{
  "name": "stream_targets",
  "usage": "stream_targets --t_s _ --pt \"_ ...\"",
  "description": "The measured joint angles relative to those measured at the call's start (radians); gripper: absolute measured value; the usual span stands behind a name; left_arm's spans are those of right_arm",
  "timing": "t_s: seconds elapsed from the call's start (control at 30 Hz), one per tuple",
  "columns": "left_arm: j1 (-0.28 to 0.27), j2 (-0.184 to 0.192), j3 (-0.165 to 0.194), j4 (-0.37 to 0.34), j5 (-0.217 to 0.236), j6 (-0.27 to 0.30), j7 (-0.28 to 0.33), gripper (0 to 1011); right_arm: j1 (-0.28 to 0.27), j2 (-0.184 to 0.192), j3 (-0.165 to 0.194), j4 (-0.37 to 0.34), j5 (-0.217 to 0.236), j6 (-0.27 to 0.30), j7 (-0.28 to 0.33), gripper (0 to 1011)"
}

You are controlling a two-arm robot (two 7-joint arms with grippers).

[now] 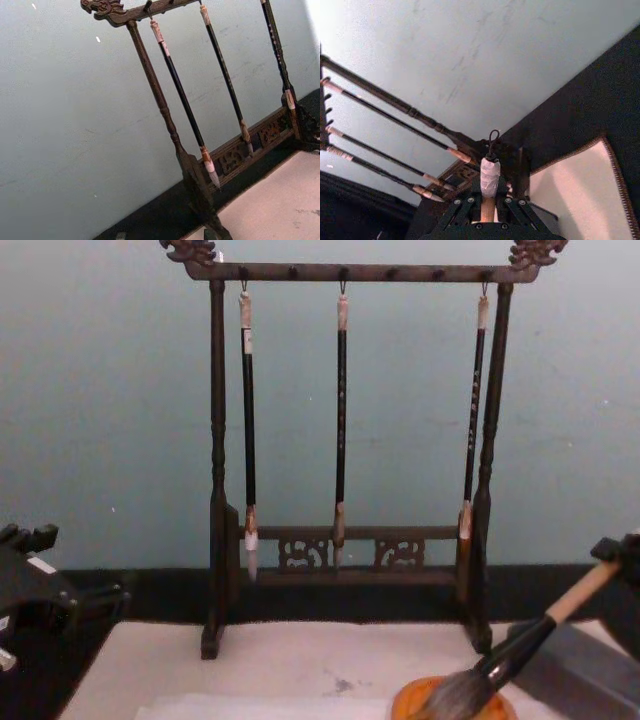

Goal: Pick up the brush from the inkstone, write on the paper, then place the brush back to its original position.

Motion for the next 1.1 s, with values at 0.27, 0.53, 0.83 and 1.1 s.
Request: stream_targets --t_s 0.27,0.53,0.83,1.1 --pt "0.000 0.000 0.000 0.000 0.000 0.000 0.000 1010 -0.022 0.055 -0.025 -0.064 -0.002 -0.001 -0.011 171" --pt "0.000 0.000 0.000 0.000 0.000 0.000 0.000 1010 -0.063 0.132 -0.048 -0.176 -0.047 -0.051 -0.018 171" --pt "0.000 0.000 0.000 0.000 0.000 0.000 0.000 1010 -0.071 0.175 -0.078 -0.234 -0.080 -0.096 0.011 171" --pt "0.000 0.000 0.000 0.000 0.000 0.000 0.000 1010 -0.056 0.199 -0.101 -0.273 -0.108 -0.134 0.018 171"
